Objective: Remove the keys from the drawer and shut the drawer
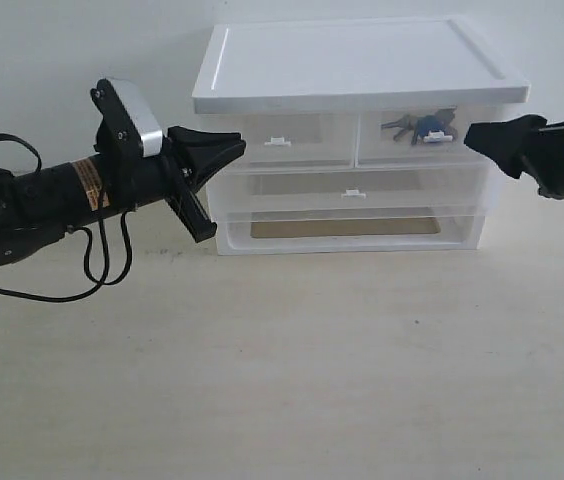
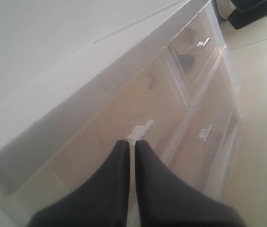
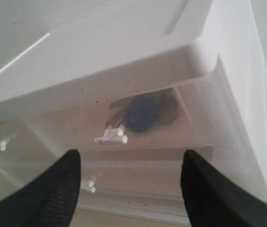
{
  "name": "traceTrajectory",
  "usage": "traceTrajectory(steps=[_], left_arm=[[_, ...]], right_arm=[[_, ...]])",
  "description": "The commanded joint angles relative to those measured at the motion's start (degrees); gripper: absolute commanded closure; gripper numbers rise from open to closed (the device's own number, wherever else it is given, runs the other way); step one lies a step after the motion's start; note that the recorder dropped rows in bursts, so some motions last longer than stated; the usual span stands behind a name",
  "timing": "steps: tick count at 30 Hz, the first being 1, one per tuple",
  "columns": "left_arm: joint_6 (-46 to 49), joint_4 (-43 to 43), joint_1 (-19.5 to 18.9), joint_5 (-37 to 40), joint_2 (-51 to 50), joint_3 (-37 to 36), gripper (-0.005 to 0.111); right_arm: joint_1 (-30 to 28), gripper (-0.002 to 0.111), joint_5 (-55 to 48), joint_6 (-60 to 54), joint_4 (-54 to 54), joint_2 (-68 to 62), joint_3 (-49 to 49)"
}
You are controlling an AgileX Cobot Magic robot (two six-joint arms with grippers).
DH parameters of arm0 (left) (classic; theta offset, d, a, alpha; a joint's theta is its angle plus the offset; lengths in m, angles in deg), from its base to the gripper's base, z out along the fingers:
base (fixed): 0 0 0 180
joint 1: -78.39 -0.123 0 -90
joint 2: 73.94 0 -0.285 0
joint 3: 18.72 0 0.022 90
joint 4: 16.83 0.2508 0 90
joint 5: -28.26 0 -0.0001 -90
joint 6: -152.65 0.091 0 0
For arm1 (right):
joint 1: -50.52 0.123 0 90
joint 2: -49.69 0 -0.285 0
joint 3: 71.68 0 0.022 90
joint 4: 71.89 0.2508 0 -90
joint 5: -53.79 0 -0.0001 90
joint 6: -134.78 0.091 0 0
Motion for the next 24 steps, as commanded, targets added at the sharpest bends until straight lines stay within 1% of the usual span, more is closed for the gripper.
traceTrajectory(steps=[1,4,14,24], left_arm=[[0.2,-0.47,0.21,0.25,0.09,0.26,0.102],[0.2,-0.47,0.21,0.25,0.09,0.26,0.102],[0.16,-0.47,0.21,0.4,0.09,0.26,0.102],[0.16,-0.47,0.21,0.92,0.09,0.26,0.102]], right_arm=[[-0.02,0.053,2.57,12.0,-6.85,-4.71,6.28],[0.36,0.053,4.91,14.53,-7.35,-6.96,8.4],[4.38,0.053,2.93,15.63,-7.2,-10.82,13.08],[4.38,0.053,4.26,15.38,-7.2,-10.82,13.17]])
